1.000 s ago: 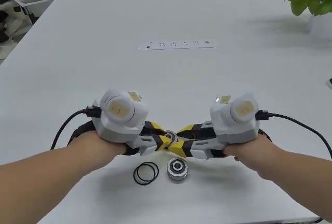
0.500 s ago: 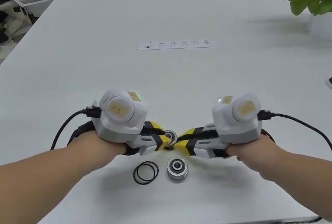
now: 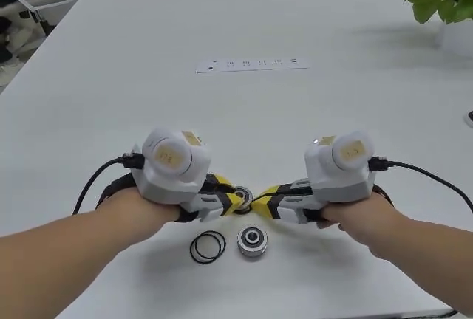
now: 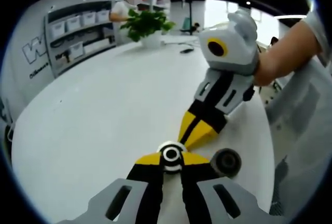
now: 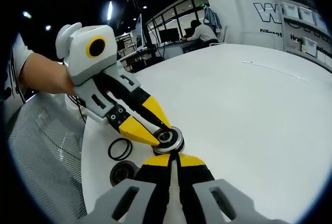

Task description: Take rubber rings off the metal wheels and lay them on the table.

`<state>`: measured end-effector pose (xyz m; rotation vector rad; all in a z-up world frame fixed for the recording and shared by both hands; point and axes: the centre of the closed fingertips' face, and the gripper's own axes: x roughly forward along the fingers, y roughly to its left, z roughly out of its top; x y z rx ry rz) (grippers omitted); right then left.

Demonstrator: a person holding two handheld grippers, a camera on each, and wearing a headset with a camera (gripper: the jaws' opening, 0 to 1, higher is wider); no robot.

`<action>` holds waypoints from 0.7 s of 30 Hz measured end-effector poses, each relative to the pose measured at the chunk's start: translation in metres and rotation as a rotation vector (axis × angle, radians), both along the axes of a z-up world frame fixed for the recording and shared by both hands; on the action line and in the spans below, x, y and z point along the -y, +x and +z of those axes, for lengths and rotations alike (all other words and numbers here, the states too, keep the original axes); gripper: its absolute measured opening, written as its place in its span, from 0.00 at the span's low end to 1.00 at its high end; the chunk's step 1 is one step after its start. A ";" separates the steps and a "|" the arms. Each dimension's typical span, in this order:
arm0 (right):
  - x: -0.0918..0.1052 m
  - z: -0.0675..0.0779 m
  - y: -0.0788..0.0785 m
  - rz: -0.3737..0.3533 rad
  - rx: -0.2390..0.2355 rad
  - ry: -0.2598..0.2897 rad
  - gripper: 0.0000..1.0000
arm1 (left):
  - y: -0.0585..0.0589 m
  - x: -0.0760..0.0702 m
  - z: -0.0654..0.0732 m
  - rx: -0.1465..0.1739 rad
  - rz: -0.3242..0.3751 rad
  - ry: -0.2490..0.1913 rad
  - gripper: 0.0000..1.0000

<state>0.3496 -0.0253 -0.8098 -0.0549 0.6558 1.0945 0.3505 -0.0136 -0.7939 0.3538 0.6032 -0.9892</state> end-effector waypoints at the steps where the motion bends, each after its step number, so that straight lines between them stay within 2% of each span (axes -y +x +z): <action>1: 0.001 0.000 0.000 -0.023 -0.034 0.014 0.00 | 0.000 0.000 0.000 0.001 -0.001 0.000 0.12; 7: 0.002 0.001 0.001 -0.037 -0.055 0.035 0.00 | 0.001 0.000 0.000 0.004 0.000 -0.003 0.12; 13: 0.004 0.004 0.002 -0.081 -0.127 0.084 0.00 | 0.001 0.000 0.000 0.005 -0.001 -0.005 0.12; 21: 0.005 0.005 0.002 -0.106 -0.167 0.099 0.00 | 0.000 0.001 0.000 0.008 -0.003 -0.005 0.12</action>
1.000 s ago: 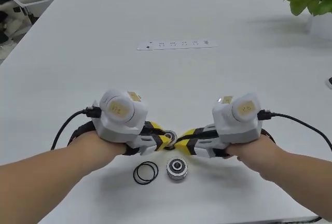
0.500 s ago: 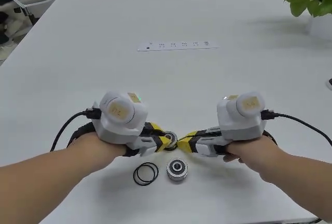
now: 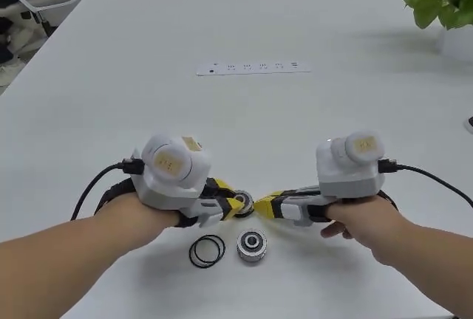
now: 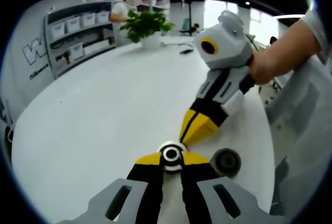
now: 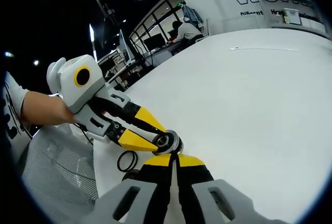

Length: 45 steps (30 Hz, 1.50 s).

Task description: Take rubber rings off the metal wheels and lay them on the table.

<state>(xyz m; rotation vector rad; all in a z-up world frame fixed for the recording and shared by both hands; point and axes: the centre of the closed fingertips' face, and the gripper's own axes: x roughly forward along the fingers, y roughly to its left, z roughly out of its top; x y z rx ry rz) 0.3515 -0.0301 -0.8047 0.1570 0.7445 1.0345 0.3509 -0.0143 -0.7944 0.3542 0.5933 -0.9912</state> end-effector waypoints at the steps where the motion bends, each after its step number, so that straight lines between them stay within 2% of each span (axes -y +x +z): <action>1: 0.000 0.000 -0.001 0.000 -0.002 0.000 0.00 | 0.000 0.000 0.000 0.000 -0.001 0.000 0.12; 8: 0.000 0.001 -0.001 -0.003 -0.003 -0.009 0.00 | 0.000 0.001 0.000 0.002 -0.002 0.006 0.12; 12: 0.000 0.000 -0.001 0.036 0.072 -0.075 0.00 | 0.000 0.001 0.000 0.004 0.001 0.006 0.12; 16: -0.002 -0.004 -0.002 0.085 0.171 -0.160 0.00 | 0.000 0.001 0.000 0.005 0.005 0.004 0.12; 22: -0.005 -0.005 -0.003 0.157 0.271 -0.221 0.00 | 0.000 0.001 0.000 0.004 0.009 0.004 0.12; 30: -0.004 -0.005 -0.002 0.162 0.286 -0.221 0.02 | -0.001 0.001 0.000 0.003 0.009 0.004 0.12; 35: -0.004 -0.006 -0.001 0.157 0.276 -0.215 0.01 | -0.001 0.001 0.000 0.003 0.011 0.004 0.12; 41: -0.004 -0.006 -0.001 0.118 0.213 -0.184 0.00 | -0.001 0.001 0.000 0.005 0.011 0.006 0.12; 43: -0.002 -0.005 0.001 0.079 0.163 -0.149 0.00 | -0.001 0.001 0.000 0.006 0.013 0.006 0.12; 45: 0.001 -0.002 0.003 0.048 0.138 -0.120 0.00 | 0.000 0.001 0.000 0.007 0.013 0.007 0.12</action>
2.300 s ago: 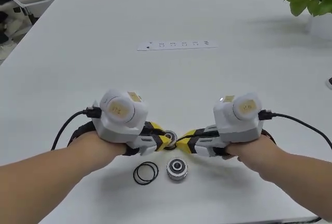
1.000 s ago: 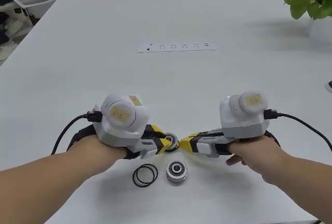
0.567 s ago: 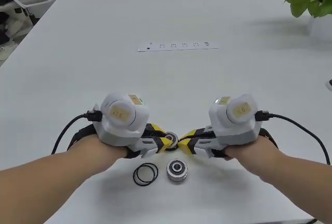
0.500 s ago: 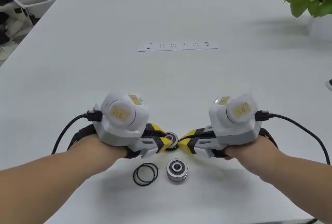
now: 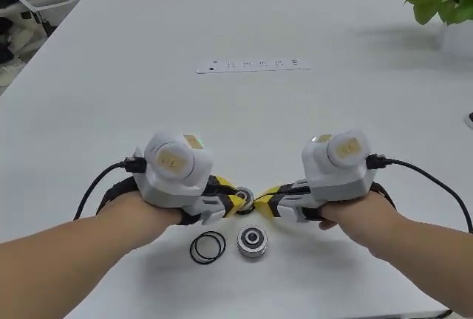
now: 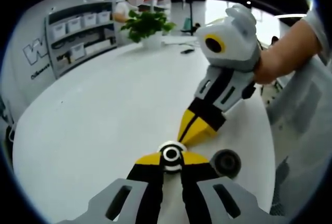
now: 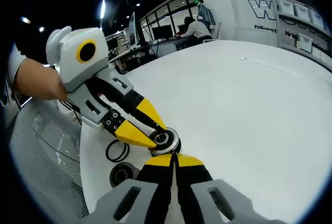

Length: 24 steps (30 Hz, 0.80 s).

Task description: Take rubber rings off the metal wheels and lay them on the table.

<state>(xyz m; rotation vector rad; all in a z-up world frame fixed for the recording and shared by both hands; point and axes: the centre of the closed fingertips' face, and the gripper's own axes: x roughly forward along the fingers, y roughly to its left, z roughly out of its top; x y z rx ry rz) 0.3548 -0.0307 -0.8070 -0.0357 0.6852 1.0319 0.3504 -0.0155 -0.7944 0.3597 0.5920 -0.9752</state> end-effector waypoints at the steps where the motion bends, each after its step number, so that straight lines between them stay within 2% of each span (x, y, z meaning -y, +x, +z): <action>1: 0.000 0.001 0.001 -0.011 -0.013 0.018 0.00 | 0.000 0.000 0.000 0.000 0.000 0.000 0.12; 5: 0.001 0.003 0.003 -0.044 -0.048 0.057 0.00 | 0.001 0.000 0.000 0.001 0.002 -0.002 0.12; 7: -0.001 0.009 0.004 -0.074 -0.081 0.112 0.00 | 0.001 0.000 0.000 0.001 0.001 -0.001 0.12; 11: 0.000 0.009 0.004 -0.077 -0.088 0.125 0.00 | 0.001 0.000 0.000 0.003 0.003 0.002 0.12; 12: -0.004 0.013 0.002 -0.078 -0.108 0.156 0.00 | 0.001 0.001 0.000 0.003 0.004 0.002 0.12; 14: -0.003 0.012 0.002 -0.076 -0.102 0.143 0.00 | 0.000 0.001 0.000 0.004 0.004 0.002 0.12; 17: -0.004 0.014 0.000 -0.080 -0.119 0.159 0.00 | 0.000 0.001 0.000 0.005 0.004 0.002 0.12; 24: -0.008 0.016 -0.003 -0.062 -0.127 0.167 0.00 | 0.000 0.001 0.000 0.008 0.004 0.001 0.12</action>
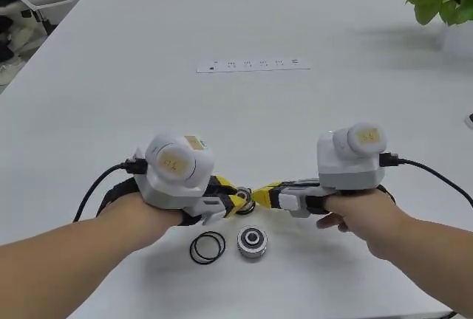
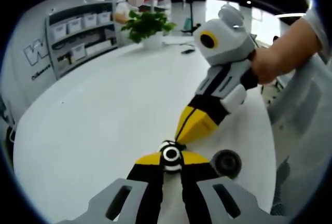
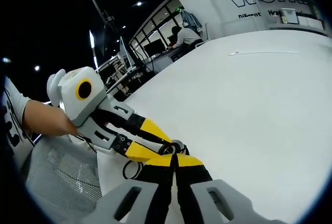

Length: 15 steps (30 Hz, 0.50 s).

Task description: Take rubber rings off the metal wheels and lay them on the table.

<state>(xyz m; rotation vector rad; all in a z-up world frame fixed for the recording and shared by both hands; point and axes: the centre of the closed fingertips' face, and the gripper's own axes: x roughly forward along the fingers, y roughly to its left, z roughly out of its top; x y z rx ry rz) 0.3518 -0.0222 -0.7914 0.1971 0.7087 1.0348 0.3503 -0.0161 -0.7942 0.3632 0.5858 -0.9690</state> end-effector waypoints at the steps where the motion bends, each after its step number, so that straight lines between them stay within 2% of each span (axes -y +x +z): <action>1: -0.001 0.000 0.000 0.002 -0.002 0.002 0.00 | 0.000 0.000 0.000 0.000 -0.001 0.000 0.12; 11: -0.006 0.004 -0.005 0.020 -0.024 0.039 0.00 | -0.002 0.001 0.000 -0.002 -0.009 0.002 0.12; 13: -0.009 0.006 -0.008 0.038 -0.023 0.046 0.00 | -0.003 0.002 0.000 -0.001 -0.011 0.005 0.12; 14: -0.014 0.010 -0.015 0.075 -0.038 0.073 0.00 | -0.003 0.002 0.000 -0.001 -0.009 0.006 0.12; 15: -0.012 0.009 -0.012 0.055 -0.025 0.057 0.00 | -0.003 0.001 0.000 -0.002 -0.008 0.005 0.12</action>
